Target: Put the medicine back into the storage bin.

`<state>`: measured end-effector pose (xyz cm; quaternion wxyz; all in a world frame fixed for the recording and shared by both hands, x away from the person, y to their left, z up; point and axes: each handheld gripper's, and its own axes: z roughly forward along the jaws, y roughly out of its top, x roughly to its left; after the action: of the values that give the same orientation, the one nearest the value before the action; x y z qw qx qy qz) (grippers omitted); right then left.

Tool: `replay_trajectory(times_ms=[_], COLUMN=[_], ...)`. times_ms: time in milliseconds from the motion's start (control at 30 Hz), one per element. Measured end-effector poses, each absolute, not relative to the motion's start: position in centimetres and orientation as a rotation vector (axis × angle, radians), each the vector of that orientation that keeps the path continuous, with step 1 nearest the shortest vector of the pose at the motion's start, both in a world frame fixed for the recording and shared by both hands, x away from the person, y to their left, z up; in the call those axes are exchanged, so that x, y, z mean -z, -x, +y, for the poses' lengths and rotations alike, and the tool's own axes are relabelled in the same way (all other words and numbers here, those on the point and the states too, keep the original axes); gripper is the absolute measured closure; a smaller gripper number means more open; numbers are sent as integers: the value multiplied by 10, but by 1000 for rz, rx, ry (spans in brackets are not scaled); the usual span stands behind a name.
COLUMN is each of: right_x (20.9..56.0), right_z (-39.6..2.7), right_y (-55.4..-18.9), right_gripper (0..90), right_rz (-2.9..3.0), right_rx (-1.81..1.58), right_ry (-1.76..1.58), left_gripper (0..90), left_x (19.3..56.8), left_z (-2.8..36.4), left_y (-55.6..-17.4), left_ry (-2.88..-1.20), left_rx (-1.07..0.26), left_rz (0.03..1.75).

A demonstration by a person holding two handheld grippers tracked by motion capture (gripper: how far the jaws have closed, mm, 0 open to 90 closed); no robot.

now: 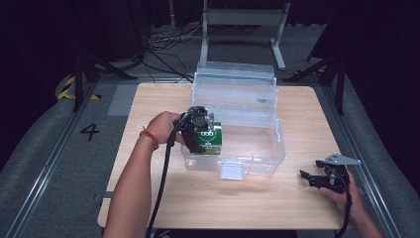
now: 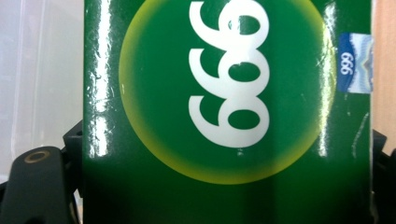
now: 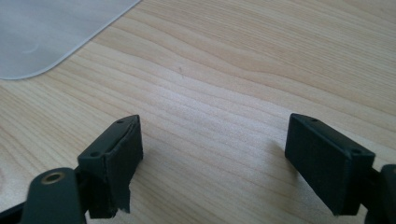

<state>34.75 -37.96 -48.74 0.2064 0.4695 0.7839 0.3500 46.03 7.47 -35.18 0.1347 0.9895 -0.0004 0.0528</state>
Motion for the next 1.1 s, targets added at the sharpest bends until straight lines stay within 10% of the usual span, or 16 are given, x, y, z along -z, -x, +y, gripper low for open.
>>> replay_trajectory(times_ms=[1100], right_x=[487], right_z=[-379], right_y=[-347], right_gripper=[194], right_rz=[2181], right_rx=[-973], right_ry=[-1303], left_gripper=[134], left_x=[357], left_z=[87], left_y=[-454], left_ry=[-2846], left_rx=[-141], left_rz=[102])
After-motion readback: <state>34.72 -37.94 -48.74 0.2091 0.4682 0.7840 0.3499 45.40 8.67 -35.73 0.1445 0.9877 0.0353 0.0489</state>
